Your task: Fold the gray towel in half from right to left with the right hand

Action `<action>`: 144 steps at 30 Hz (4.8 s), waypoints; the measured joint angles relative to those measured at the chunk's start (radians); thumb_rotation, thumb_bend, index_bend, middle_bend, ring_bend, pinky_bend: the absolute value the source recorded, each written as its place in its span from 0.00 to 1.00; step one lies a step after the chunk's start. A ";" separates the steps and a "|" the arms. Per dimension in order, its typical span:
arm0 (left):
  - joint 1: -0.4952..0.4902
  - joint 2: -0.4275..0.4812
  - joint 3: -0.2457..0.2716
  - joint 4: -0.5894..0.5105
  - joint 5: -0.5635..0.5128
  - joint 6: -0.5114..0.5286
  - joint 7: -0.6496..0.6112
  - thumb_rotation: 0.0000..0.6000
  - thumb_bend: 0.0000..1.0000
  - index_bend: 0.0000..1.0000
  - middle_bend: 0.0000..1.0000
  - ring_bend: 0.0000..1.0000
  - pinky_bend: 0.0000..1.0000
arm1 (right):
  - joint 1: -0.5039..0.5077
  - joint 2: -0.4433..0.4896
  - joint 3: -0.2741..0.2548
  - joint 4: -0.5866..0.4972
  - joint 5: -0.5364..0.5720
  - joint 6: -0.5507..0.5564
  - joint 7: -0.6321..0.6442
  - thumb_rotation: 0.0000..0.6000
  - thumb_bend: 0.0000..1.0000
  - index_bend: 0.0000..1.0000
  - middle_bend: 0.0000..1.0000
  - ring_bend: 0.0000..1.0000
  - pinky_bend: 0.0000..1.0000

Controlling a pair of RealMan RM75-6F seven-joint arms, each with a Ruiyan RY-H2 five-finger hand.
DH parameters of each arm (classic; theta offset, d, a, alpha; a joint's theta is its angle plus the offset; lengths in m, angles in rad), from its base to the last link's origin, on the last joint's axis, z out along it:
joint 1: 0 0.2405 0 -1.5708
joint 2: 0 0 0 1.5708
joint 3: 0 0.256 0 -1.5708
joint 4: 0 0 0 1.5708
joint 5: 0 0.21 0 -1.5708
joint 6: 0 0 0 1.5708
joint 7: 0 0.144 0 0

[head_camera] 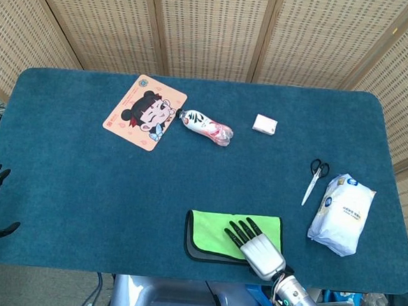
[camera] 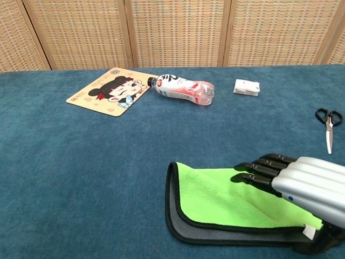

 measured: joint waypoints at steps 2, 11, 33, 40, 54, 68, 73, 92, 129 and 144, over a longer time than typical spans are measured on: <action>0.001 0.000 0.000 0.000 0.001 0.001 0.000 1.00 0.08 0.00 0.00 0.00 0.00 | 0.009 0.011 0.002 -0.007 -0.039 -0.003 0.039 1.00 0.18 0.01 0.00 0.00 0.00; 0.000 -0.001 -0.004 0.002 -0.008 -0.002 -0.001 1.00 0.08 0.00 0.00 0.00 0.00 | 0.061 -0.002 0.061 -0.022 -0.072 -0.061 0.130 1.00 0.18 0.30 0.00 0.00 0.00; -0.009 -0.001 -0.013 0.012 -0.035 -0.024 -0.011 1.00 0.08 0.00 0.00 0.00 0.00 | 0.097 -0.204 0.161 0.058 0.133 -0.129 -0.104 1.00 0.25 0.46 0.00 0.00 0.00; -0.008 -0.001 -0.013 0.012 -0.036 -0.024 -0.009 1.00 0.08 0.00 0.00 0.00 0.00 | 0.105 -0.226 0.166 0.071 0.166 -0.132 -0.139 1.00 0.30 0.46 0.00 0.00 0.00; -0.010 -0.002 -0.015 0.015 -0.043 -0.030 -0.009 1.00 0.08 0.00 0.00 0.00 0.00 | 0.116 -0.259 0.149 0.073 0.196 -0.132 -0.191 1.00 0.30 0.47 0.00 0.00 0.00; -0.010 -0.003 -0.015 0.015 -0.043 -0.030 -0.008 1.00 0.08 0.00 0.00 0.00 0.00 | 0.122 -0.269 0.148 0.100 0.195 -0.120 -0.206 1.00 0.31 0.47 0.00 0.00 0.00; -0.009 -0.002 -0.015 0.016 -0.042 -0.027 -0.012 1.00 0.08 0.00 0.00 0.00 0.00 | 0.122 -0.271 0.137 0.106 0.197 -0.118 -0.220 1.00 0.33 0.48 0.00 0.00 0.00; -0.009 -0.001 -0.015 0.015 -0.042 -0.028 -0.015 1.00 0.08 0.00 0.00 0.00 0.00 | 0.124 -0.279 0.128 0.111 0.188 -0.113 -0.215 1.00 0.46 0.56 0.00 0.00 0.00; -0.009 -0.001 -0.014 0.035 -0.030 -0.025 -0.047 1.00 0.08 0.00 0.00 0.00 0.00 | 0.128 -0.244 0.114 0.022 0.144 -0.126 -0.144 1.00 0.04 0.02 0.00 0.00 0.00; -0.003 0.001 -0.011 0.019 -0.028 -0.013 -0.025 1.00 0.08 0.00 0.00 0.00 0.00 | 0.121 0.013 0.147 -0.013 -0.048 -0.008 0.057 1.00 0.04 0.02 0.00 0.00 0.00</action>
